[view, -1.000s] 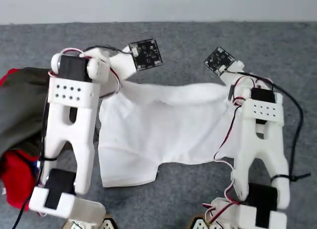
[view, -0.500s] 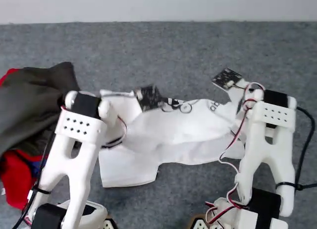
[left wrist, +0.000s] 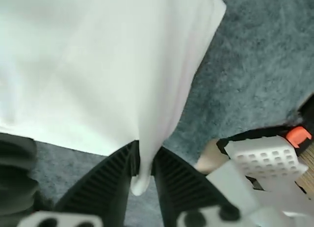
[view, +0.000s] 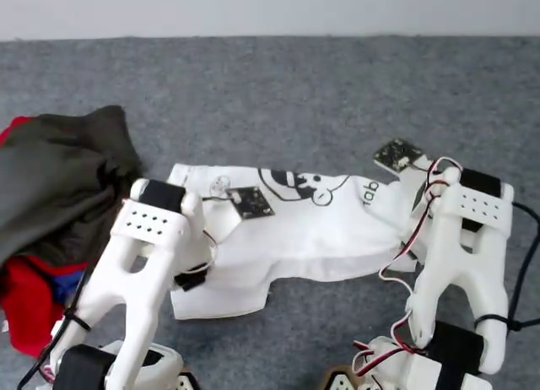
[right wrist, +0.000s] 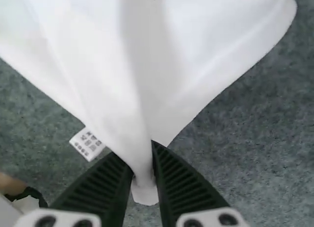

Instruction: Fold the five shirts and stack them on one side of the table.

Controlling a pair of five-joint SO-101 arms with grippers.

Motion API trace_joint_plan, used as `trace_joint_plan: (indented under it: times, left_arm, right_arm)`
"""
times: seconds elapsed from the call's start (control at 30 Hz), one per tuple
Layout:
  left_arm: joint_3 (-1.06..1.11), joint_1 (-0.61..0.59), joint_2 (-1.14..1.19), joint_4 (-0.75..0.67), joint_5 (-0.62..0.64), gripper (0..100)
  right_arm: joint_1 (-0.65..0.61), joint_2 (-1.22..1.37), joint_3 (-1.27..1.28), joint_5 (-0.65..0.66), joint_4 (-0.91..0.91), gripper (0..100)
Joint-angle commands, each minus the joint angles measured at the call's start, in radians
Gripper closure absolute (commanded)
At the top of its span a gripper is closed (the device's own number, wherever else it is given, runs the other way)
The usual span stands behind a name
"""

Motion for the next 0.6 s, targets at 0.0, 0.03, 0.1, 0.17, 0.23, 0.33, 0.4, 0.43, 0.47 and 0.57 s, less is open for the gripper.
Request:
trace_joint_plan:
  times: [0.0,0.03,0.1,0.17,0.23,0.33,0.4,0.43,0.47,0.57]
  left_arm:
    - [0.016,0.012,-0.002,-0.003,0.011,98]
    - [0.018,0.012,-0.002,-0.003,0.011,98]
    - [0.022,0.012,-0.002,-0.003,0.009,98]
    - [0.024,0.012,0.000,0.000,0.006,98]
    - [0.024,0.014,0.000,0.005,-0.006,98]
    - [0.027,0.014,0.000,0.015,-0.025,94]
    - [0.028,0.005,-0.009,0.017,-0.023,90]
    - [0.025,0.005,-0.009,0.018,-0.020,89]
    - [0.022,0.005,-0.009,0.018,-0.003,89]
    - [0.019,0.012,-0.009,0.018,0.025,88]
  right_arm:
    - [0.013,-0.039,-0.002,0.008,-0.010,99.0]
    - [0.013,-0.041,-0.002,0.008,-0.007,99.0]
    - [0.013,-0.042,-0.002,0.008,-0.005,99.0]
    - [0.015,-0.041,-0.002,0.008,-0.005,99.0]
    - [0.015,-0.039,0.000,0.008,-0.005,99.0]
    - [0.013,-0.039,0.000,0.008,-0.004,99.0]
    - [0.015,-0.047,0.000,0.011,0.007,98.7]
    - [0.015,-0.048,-0.006,0.029,0.030,97.5]
    - [0.013,-0.048,-0.006,0.058,0.054,95.4]
    - [0.016,-0.048,-0.008,0.103,0.113,83.5]
